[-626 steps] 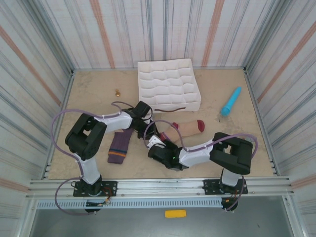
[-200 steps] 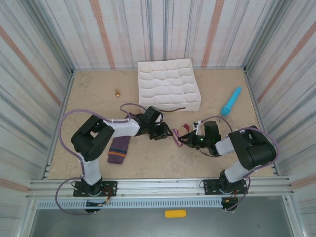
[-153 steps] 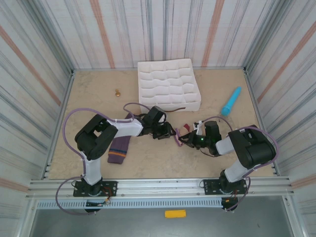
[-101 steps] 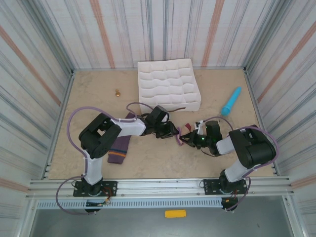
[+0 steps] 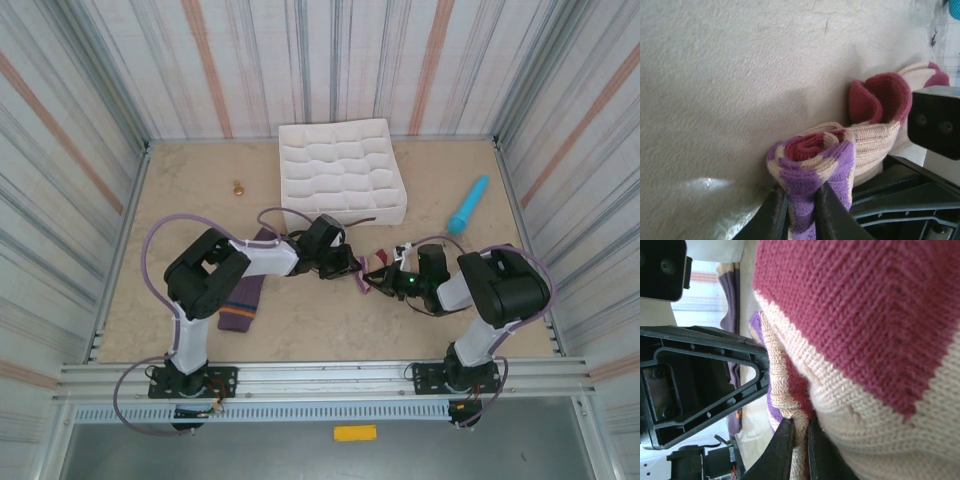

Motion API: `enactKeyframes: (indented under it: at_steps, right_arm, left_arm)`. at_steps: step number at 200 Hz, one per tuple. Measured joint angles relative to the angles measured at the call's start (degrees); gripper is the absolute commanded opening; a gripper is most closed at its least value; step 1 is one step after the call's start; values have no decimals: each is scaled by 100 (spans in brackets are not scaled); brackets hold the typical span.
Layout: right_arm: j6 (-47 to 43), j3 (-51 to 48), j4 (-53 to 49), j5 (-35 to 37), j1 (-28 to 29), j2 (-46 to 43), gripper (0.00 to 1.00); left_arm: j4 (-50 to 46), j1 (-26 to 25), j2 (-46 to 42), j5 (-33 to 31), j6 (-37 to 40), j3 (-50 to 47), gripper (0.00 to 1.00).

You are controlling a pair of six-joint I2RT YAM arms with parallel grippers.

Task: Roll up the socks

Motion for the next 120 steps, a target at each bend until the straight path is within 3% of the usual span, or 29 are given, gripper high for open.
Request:
enactKeyframes:
  at_steps: [13, 23, 80, 120]
  right_arm:
    - [0, 22, 9, 13, 0, 13, 0]
    - [-2, 48, -31, 22, 0, 9, 0]
    - [-402, 636, -1733, 348, 186, -610, 47]
    - [-732, 1023, -2632, 566, 323, -857, 55]
  left_arm:
    - [-37, 2, 0, -83, 33, 39, 0]
    - [-74, 2, 0, -138, 76, 59, 0]
    - [-691, 61, -111, -413, 551, 201, 0]
    - [-1198, 256, -389, -627, 850, 107, 0]
